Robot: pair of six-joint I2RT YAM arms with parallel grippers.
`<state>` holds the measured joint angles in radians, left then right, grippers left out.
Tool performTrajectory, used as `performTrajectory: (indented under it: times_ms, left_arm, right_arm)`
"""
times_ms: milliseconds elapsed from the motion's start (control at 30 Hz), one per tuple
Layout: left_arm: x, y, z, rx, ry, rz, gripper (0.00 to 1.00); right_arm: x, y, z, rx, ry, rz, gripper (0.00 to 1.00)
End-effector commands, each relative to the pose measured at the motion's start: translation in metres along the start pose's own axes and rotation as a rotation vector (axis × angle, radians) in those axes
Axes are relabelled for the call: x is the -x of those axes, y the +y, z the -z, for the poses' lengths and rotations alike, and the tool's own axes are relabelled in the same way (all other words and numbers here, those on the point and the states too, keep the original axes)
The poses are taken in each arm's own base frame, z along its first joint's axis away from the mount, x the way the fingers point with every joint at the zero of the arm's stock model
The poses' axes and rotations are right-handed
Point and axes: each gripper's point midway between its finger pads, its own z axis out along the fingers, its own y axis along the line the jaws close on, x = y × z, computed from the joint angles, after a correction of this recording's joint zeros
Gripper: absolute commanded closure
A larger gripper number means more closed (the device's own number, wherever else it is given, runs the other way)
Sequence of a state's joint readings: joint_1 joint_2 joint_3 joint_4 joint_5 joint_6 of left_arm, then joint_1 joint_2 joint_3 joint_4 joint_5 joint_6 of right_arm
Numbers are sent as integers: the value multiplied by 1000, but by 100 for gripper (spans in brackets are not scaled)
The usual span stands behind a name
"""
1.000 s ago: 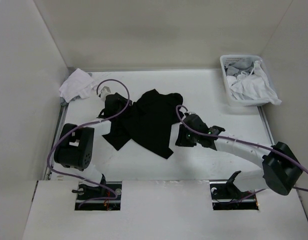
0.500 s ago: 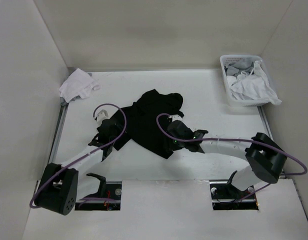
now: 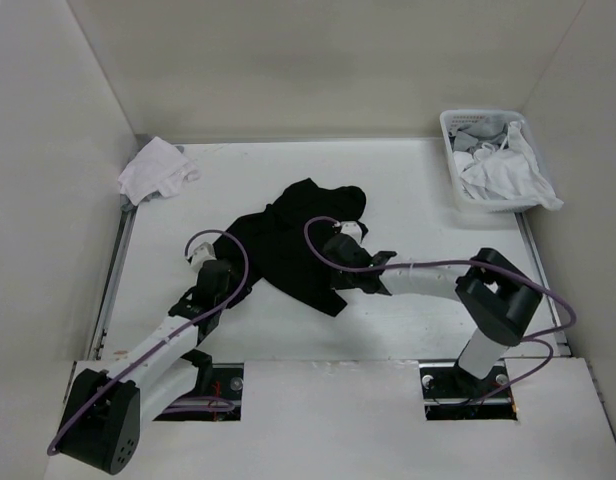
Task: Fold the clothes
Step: Flatten the tank top out
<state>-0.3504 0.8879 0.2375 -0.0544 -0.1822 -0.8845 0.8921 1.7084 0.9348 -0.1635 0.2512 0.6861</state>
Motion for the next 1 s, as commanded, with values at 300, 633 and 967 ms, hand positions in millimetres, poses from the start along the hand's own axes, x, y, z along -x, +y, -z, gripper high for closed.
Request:
performTrajectory:
  times_ms: [300,633,967]
  left_arm:
    - [21,34,-11,115,-45,96,72]
    - [45,37,-13,133,-83,108,72]
    - [63,26,-17,100,-139,138,73]
  right_arm:
    - [21,66,198,393,-138,-47,96]
    - [106,-48,58,170,-199,-287,95]
    - [211,-46,32,167,-334,-262,99]
